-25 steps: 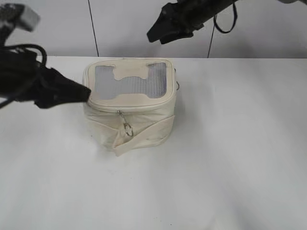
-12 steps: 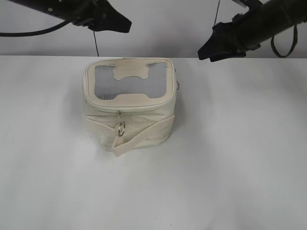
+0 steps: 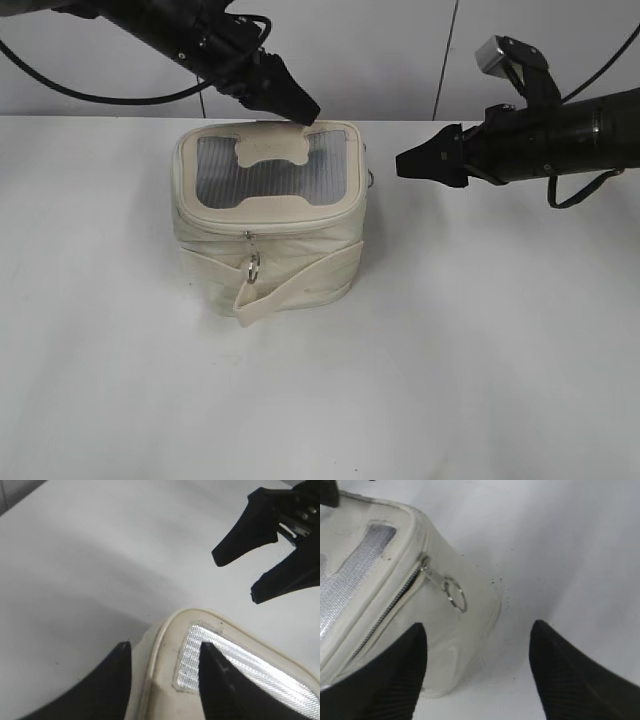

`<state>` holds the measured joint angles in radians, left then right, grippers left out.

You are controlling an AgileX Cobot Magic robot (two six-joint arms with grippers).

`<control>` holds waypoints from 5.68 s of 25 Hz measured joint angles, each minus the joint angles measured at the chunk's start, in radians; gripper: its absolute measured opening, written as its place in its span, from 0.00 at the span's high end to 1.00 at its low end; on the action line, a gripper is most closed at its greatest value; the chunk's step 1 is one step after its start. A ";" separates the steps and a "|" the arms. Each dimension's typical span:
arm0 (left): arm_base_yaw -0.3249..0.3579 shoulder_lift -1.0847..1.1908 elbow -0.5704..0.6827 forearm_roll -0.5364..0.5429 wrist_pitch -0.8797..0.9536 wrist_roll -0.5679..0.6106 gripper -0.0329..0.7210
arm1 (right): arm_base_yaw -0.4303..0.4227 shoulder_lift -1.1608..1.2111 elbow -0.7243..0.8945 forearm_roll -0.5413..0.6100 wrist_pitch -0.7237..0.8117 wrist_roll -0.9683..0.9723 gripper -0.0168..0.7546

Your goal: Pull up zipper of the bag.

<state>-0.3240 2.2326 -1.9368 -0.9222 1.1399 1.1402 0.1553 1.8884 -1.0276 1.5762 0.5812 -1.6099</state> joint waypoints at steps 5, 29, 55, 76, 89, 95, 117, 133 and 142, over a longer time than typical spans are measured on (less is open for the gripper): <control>0.000 0.029 -0.026 0.079 0.027 -0.035 0.50 | 0.000 0.016 0.000 0.040 0.013 -0.072 0.29; 0.000 0.057 -0.044 0.102 0.044 -0.067 0.89 | 0.033 0.179 -0.038 0.201 0.020 -0.422 0.29; 0.001 0.057 -0.046 0.109 0.048 -0.085 0.90 | 0.140 0.228 -0.159 0.242 -0.079 -0.550 0.36; 0.000 0.057 -0.046 0.109 0.046 -0.127 0.90 | 0.148 0.062 -0.036 -0.145 -0.095 -0.034 0.96; -0.007 0.057 -0.046 0.107 0.006 -0.295 0.90 | 0.238 -0.148 0.186 -0.233 -0.023 0.183 0.96; -0.007 0.057 -0.041 0.096 -0.006 -0.332 0.90 | 0.497 -0.071 0.088 -0.124 -0.171 0.223 0.96; 0.042 -0.161 0.016 0.323 -0.071 -0.647 0.76 | 0.320 -0.265 0.071 -0.757 0.038 0.967 0.35; 0.042 -1.380 1.092 0.661 -0.288 -0.958 0.77 | 0.111 -0.887 0.301 -1.199 0.391 1.285 0.35; 0.042 -2.187 1.271 0.898 0.017 -1.182 0.77 | 0.111 -1.516 0.501 -1.378 0.464 1.408 0.35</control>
<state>-0.2821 0.0456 -0.6653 -0.0237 1.1568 -0.0416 0.2663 0.3720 -0.5270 0.1980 1.0451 -0.2022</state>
